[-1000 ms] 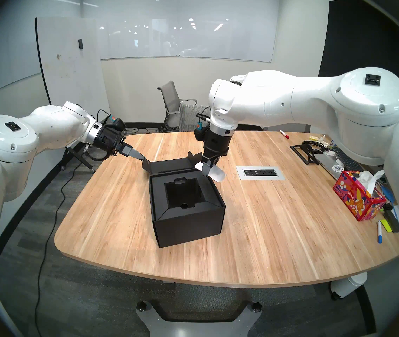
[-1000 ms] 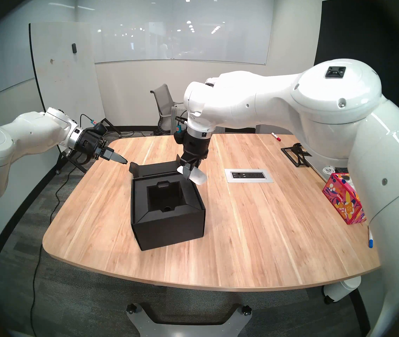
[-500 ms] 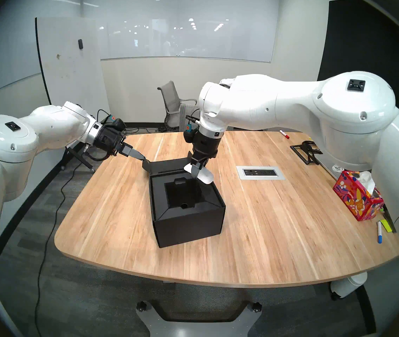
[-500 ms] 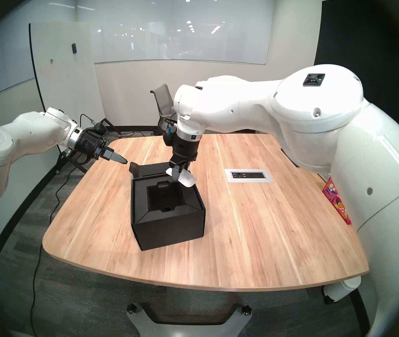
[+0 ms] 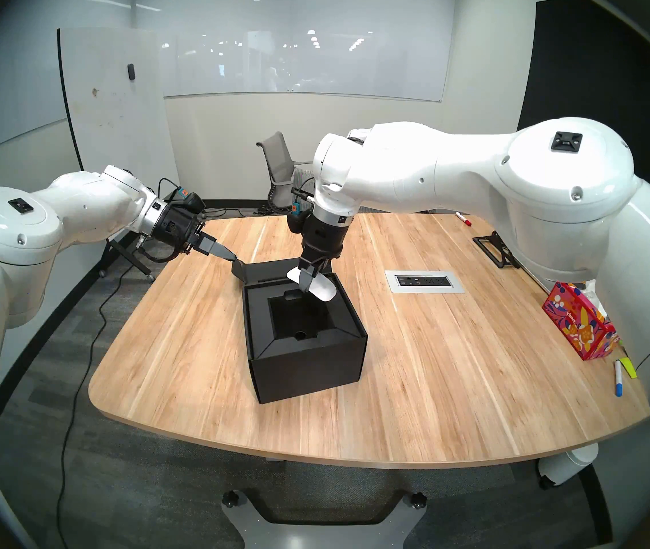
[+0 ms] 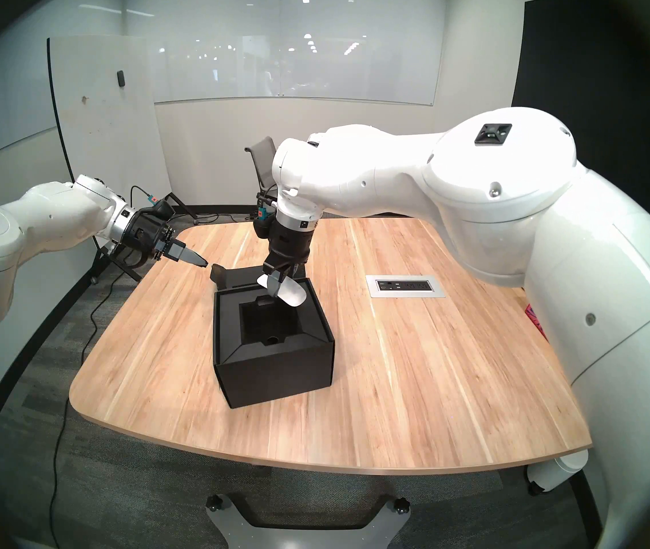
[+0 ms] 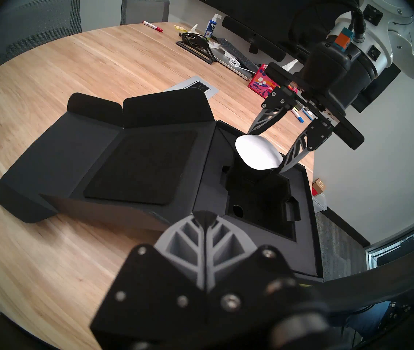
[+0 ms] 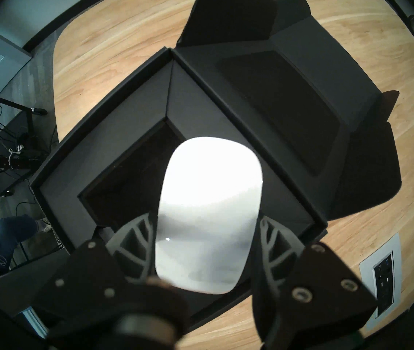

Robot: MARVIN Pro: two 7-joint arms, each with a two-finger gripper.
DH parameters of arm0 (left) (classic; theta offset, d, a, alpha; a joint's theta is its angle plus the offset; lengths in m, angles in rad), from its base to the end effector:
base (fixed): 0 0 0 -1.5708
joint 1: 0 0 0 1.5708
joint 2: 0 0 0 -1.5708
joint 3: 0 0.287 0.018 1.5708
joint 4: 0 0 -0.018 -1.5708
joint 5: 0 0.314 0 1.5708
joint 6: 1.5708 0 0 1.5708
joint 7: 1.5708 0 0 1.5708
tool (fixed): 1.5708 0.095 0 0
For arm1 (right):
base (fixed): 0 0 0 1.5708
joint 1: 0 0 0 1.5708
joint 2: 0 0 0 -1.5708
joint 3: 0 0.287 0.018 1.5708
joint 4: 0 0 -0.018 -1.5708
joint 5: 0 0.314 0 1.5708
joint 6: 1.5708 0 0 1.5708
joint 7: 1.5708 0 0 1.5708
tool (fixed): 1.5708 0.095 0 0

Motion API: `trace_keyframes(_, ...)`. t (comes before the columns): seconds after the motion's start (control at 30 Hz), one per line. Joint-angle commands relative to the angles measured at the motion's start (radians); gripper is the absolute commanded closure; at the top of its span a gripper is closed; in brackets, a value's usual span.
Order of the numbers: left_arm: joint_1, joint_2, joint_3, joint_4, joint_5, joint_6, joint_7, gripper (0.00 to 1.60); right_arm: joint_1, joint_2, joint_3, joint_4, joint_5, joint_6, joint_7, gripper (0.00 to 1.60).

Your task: Open the box and place the mouse inside

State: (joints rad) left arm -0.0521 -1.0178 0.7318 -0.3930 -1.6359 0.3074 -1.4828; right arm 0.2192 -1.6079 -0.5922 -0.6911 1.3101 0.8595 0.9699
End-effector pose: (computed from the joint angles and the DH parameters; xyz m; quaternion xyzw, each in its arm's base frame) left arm 0.5630 0.1552 -0.1098 0.8120 -0.3751 0.2641 0.3608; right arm 0.5502 0.2159 -0.0864 -0.8283 -0.5419 -0.0965 0.1050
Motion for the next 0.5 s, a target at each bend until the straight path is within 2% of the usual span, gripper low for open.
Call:
trace_keyframes(0.0,-0.020,0.000,-0.008,0.000,-0.002,0.002,-0.001,1.60,0.020,-0.003,0.029,-0.033,0.033,0.021,0.056,1.60)
trace_keyframes(0.23,-0.020,0.000,-0.008,0.000,-0.001,0.002,-0.001,1.60,0.019,0.017,0.055,-0.098,0.071,0.062,0.004,1.60)
trace_keyframes(0.47,-0.020,0.000,-0.009,0.001,-0.001,0.002,-0.001,1.60,0.022,0.093,0.076,-0.207,0.121,0.100,-0.090,1.60)
